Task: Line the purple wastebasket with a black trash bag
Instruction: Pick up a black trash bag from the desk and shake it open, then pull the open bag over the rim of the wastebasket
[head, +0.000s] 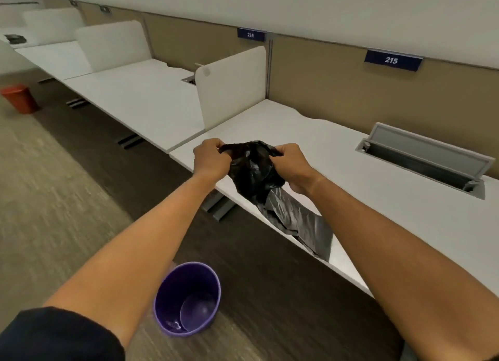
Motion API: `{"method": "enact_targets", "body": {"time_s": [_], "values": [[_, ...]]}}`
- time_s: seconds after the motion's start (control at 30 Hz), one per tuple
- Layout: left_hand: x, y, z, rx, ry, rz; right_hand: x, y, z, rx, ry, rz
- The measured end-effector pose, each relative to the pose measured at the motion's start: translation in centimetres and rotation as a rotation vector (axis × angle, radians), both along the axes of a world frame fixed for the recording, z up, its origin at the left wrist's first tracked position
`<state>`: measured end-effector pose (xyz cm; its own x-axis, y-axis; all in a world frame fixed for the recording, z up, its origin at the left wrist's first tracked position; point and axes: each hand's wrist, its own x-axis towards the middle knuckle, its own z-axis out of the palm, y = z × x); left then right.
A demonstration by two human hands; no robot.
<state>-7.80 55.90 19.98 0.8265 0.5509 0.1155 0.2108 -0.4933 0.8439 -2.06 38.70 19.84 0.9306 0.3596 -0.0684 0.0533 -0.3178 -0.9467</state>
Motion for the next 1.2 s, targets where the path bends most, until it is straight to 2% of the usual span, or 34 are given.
{"method": "enact_targets", "body": {"time_s": [0.1,0.23,0.43,0.57,0.73,0.87,0.97,1.1,1.2], "values": [[-4.0,6.3,-2.9,0.145,0.081,-0.019,-2.9,5.2,-2.8,-0.093,0.016,0.048],[-8.5,12.6,-7.3,0.169,0.195,0.003,-6.9,11.3,-7.6,-0.185,0.065,0.100],[-12.8,18.6,-12.8,0.207,0.301,0.047,-10.6,17.8,-13.2,-0.263,0.093,0.178],[-15.0,21.0,-15.9,0.322,0.335,0.022,-11.0,19.2,-16.6,-0.281,0.148,0.181],[-16.3,23.5,-19.0,0.523,0.383,-0.050,-9.2,19.3,-19.5,-0.437,-0.080,0.142],[-14.3,23.8,-20.1,0.356,0.301,0.092,-6.9,21.0,-19.9,-0.447,-0.112,0.112],[-12.3,23.8,-21.3,0.250,0.315,0.186,-5.4,21.8,-21.5,-0.412,-0.063,0.187],[-11.7,24.6,-24.2,0.397,0.397,0.096,-3.8,21.4,-24.6,-0.359,-0.004,0.335],[-11.9,25.7,-27.1,0.474,0.509,0.015,-2.7,20.3,-27.6,-0.567,-0.062,0.604]]}}
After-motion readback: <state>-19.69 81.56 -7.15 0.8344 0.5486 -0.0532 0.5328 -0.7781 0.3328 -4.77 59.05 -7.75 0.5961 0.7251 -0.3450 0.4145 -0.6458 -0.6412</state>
